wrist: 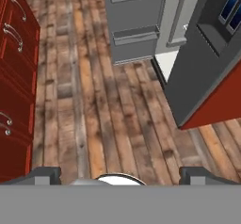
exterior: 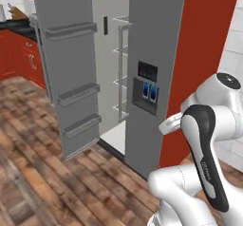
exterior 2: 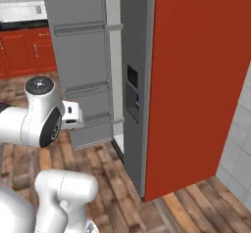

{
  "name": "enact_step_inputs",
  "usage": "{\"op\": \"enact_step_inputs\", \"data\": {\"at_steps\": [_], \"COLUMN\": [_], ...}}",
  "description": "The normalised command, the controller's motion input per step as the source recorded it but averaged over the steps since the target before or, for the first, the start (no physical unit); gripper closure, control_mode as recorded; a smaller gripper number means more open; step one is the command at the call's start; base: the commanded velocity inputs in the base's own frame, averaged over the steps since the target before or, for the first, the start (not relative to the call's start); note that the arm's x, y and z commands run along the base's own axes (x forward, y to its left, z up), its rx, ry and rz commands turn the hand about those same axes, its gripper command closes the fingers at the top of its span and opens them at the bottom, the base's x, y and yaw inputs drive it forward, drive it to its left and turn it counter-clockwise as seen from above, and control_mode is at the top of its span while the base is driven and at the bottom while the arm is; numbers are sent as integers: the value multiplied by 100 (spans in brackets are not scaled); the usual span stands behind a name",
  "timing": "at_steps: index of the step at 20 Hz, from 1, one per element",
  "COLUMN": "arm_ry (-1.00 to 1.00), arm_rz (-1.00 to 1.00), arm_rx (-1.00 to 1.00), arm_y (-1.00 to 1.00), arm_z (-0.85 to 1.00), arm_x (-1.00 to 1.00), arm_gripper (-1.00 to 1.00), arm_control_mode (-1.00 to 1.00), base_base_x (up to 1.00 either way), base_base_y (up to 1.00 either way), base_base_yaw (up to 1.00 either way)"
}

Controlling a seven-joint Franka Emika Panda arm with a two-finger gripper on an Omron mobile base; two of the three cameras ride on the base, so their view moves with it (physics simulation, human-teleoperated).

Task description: Take the cheese, steak, and potato from the fridge and place them on the plate on the dining counter to create an appetizer plate.

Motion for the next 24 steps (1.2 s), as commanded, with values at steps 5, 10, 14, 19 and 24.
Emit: {"op": "enact_step_inputs", "data": {"at_steps": [5,10,14,19,24], "arm_ry": [0,0,0,0,0], "arm_rz": [0,0,0,0,0], "arm_rx": [0,0,0,0,0], "arm_y": [0,0,0,0,0], "arm_z": [0,0,0,0,0], "arm_x": [0,0,0,0,0], "arm_gripper": [-100,-100,-100,-100,-100], "arm_control_mode": [100,100,100,100,100], "base_base_x": [58,63,62,64,60], "base_base_y": [59,25,26,33,39], "base_base_yaw": [-15,-23,-30,-33,-36]}}
